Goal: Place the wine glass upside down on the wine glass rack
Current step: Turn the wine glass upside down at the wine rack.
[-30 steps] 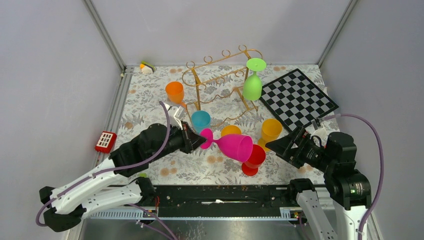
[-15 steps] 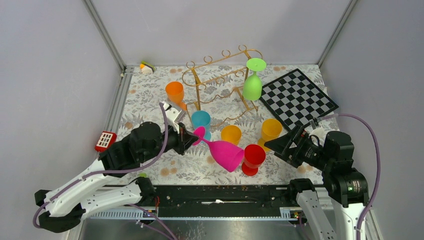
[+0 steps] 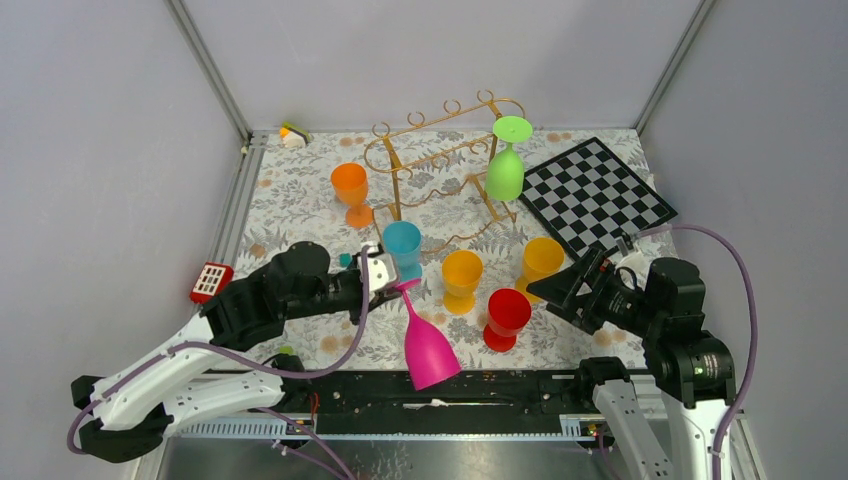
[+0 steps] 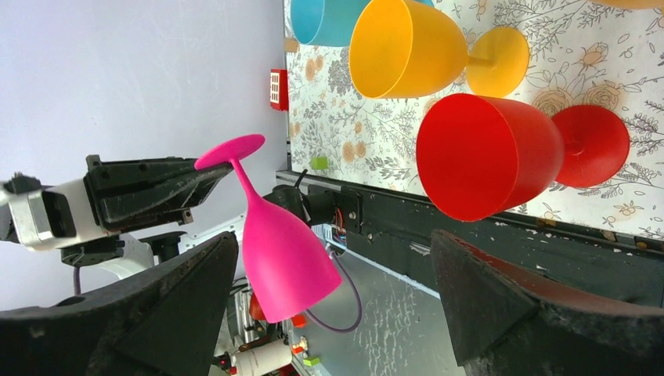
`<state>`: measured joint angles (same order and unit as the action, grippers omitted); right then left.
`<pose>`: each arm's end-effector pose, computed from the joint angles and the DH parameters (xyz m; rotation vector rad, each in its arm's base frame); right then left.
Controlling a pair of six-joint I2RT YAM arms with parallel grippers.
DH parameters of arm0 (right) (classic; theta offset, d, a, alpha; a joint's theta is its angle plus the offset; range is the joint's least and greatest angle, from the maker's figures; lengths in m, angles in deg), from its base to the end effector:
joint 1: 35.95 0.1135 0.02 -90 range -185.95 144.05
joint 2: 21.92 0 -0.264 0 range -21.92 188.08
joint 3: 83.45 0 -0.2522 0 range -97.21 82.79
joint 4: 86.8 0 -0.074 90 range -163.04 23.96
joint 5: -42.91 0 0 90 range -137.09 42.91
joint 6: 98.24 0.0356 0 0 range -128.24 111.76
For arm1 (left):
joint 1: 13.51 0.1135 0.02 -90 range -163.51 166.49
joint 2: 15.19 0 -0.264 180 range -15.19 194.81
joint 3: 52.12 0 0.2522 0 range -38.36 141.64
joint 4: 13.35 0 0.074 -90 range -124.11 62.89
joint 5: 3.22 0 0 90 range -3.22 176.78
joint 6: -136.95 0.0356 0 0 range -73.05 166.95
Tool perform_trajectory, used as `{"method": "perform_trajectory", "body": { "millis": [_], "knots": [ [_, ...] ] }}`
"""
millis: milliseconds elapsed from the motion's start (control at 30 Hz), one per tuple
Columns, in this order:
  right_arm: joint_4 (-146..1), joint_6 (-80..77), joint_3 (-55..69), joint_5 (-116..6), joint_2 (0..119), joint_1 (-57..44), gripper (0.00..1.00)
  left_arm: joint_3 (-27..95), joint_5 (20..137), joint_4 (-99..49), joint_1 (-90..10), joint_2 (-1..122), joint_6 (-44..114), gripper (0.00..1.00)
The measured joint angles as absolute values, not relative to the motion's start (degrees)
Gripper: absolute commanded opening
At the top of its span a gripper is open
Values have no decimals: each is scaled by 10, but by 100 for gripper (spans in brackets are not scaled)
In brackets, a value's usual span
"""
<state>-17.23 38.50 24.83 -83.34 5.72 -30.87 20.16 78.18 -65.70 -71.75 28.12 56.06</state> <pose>0.0579 0.0263 0.3672 0.3398 2.1076 1.1921 0.0738 -0.1293 0.3734 1.2152 1.6421 -0.6969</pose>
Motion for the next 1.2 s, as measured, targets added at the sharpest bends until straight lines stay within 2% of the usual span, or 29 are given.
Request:
{"method": "perform_trajectory", "body": {
  "millis": [300,633,967,1200],
  "knots": [
    [-224,425,281,-877,62,-309,100,206,707,-672,-717,282,735,0],
    [-304,510,304,-935,77,-309,100,286,684,-684,-723,282,883,0],
    [-396,597,324,-969,84,-309,97,302,708,-680,-735,284,1072,0],
    [-464,655,330,-974,104,-295,96,301,777,-671,-799,302,1199,0]
  ]
}}
